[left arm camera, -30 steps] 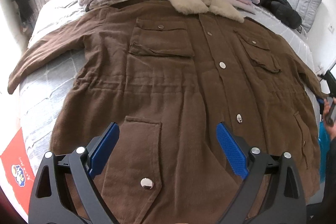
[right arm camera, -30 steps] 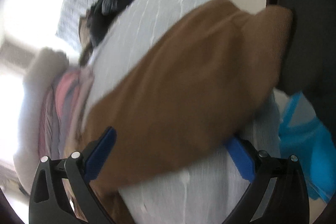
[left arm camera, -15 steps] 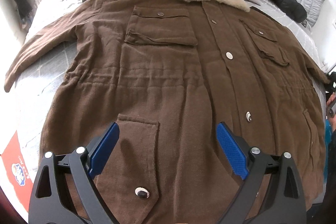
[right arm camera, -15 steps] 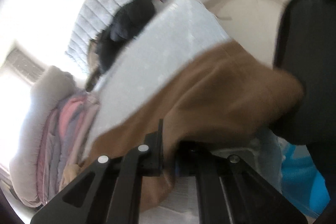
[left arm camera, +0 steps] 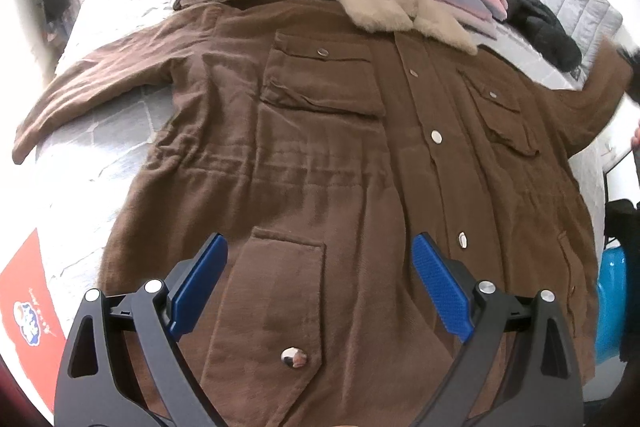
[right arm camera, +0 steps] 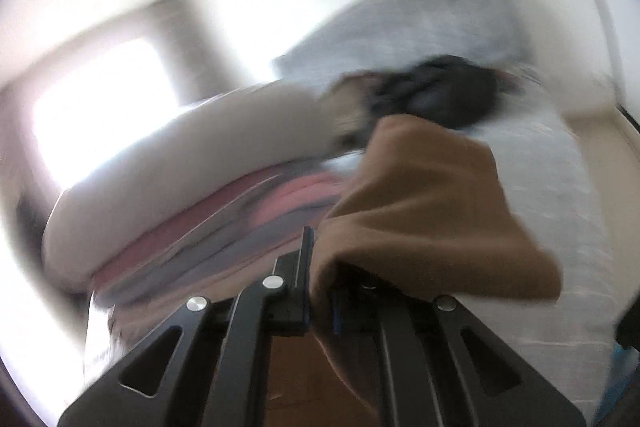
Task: Fold large clothes
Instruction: 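Fold the held sleeve across the jacket front, then open the right tool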
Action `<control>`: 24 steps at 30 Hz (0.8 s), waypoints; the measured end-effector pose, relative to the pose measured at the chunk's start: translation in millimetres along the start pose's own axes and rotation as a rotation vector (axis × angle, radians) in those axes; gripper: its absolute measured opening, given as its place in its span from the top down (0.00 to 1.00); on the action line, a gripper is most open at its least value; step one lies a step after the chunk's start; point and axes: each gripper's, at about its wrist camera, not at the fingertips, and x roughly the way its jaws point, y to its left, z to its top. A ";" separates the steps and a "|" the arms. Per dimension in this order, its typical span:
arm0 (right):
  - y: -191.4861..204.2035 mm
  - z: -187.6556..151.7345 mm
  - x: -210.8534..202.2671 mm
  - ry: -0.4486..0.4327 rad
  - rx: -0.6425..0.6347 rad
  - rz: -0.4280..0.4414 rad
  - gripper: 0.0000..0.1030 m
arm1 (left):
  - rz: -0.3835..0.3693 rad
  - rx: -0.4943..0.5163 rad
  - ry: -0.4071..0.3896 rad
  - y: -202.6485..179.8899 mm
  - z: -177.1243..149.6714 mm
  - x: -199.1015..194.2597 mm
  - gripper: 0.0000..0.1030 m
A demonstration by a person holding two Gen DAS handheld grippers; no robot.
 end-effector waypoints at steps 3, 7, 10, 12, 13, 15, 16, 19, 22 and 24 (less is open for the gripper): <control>90.4 -44.0 24.3 0.084 -0.197 0.102 0.92 | -0.012 -0.011 -0.010 8.0 -0.5 -8.3 0.13; 173.6 -138.1 69.7 0.273 -0.415 0.186 0.91 | 0.001 -0.021 -0.032 22.8 -0.8 -17.9 0.13; 201.3 -215.3 119.5 0.540 -0.510 0.245 0.47 | -0.006 -0.063 -0.034 38.3 0.2 -22.3 0.13; 205.7 -247.6 132.0 0.656 -0.524 0.257 0.47 | -0.014 -0.082 -0.034 47.1 -0.1 -26.2 0.13; 207.2 -249.5 127.0 0.634 -0.533 0.258 0.47 | -0.021 -0.091 -0.035 50.6 -0.2 -28.1 0.13; 204.5 -232.5 111.4 0.561 -0.492 0.305 0.47 | -0.043 -0.110 -0.039 57.4 0.1 -33.0 0.13; 195.4 -221.5 103.0 0.516 -0.461 0.313 0.46 | -0.050 -0.118 -0.042 59.6 -0.2 -34.9 0.13; 174.6 -183.4 95.4 0.397 -0.358 0.235 0.24 | -0.070 -0.132 -0.046 63.4 -0.2 -38.2 0.13; 135.4 -184.9 123.7 0.489 -0.265 0.052 0.13 | -0.057 -0.131 -0.047 65.0 0.4 -36.4 0.13; 111.8 -210.4 165.1 0.716 -0.229 -0.037 0.13 | -0.046 -0.129 -0.044 65.0 0.3 -34.0 0.13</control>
